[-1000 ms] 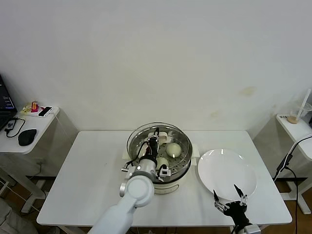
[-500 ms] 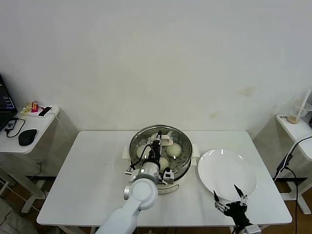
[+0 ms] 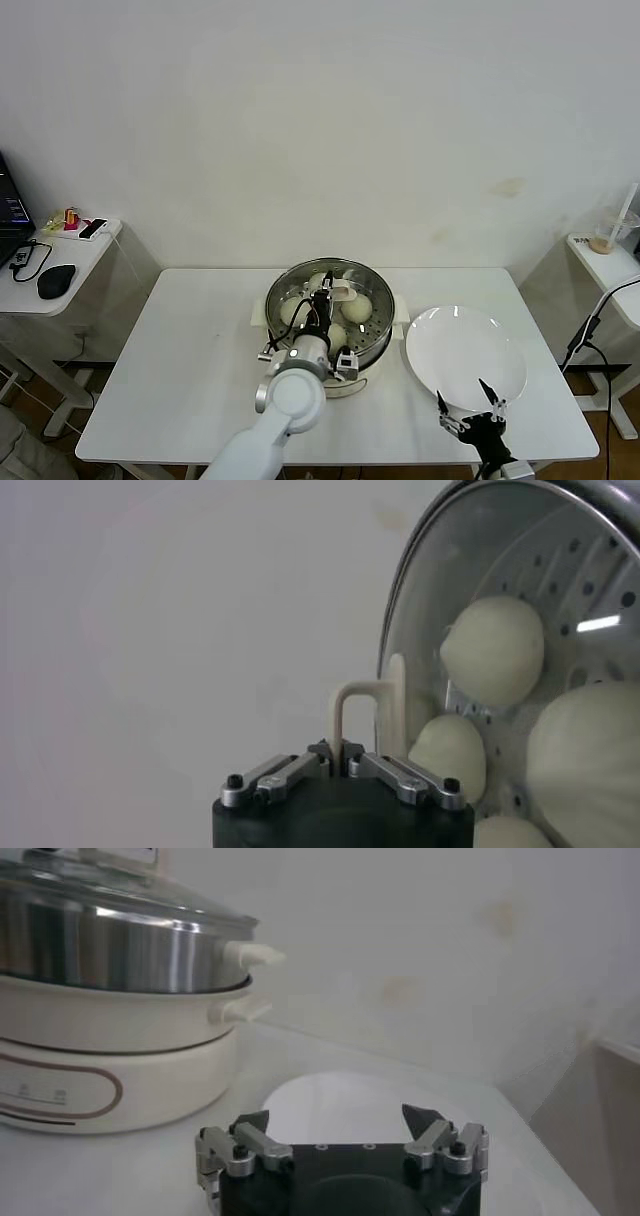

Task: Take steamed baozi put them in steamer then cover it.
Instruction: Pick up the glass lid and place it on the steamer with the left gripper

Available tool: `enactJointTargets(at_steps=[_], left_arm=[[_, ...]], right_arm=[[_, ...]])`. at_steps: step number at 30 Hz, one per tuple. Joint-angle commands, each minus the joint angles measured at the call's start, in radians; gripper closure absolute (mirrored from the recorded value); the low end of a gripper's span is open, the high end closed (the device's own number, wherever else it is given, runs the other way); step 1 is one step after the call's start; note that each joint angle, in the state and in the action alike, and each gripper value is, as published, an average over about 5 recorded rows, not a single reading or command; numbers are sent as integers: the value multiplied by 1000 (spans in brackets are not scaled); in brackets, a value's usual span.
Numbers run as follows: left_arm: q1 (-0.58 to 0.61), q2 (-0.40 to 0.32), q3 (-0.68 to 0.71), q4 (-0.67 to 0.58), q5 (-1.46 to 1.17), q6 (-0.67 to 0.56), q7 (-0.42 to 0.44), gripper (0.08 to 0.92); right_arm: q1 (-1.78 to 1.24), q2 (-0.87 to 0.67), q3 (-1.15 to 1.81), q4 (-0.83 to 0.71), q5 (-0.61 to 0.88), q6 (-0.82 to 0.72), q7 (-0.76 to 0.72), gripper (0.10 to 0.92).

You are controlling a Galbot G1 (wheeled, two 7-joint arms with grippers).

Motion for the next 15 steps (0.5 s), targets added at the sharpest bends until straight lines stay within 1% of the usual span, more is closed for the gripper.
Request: enactJointTargets(at_steps=[1,3,5,10,15], left_arm=[[8,-10,-2,4,6,-2,-10,866],[11,-12,-4,1,7,-3,-13,854],[16,-13,-5,-8,8,-2,-15,817],[48,-3,-8,-65,4,-2,-14,671],[131,20,-13,-157,-2,-10,-27,533]], right_arm=[[-1,0,-1,1,-1,0,-2,203],[-1,-1,-2,1,0,1,-2,203],[-1,-1,-2,1,0,0,-3,203],[-2,-2,-2,1,0,-1,-2,203],[-5,-9,-1,0,3,-1,-2,203]])
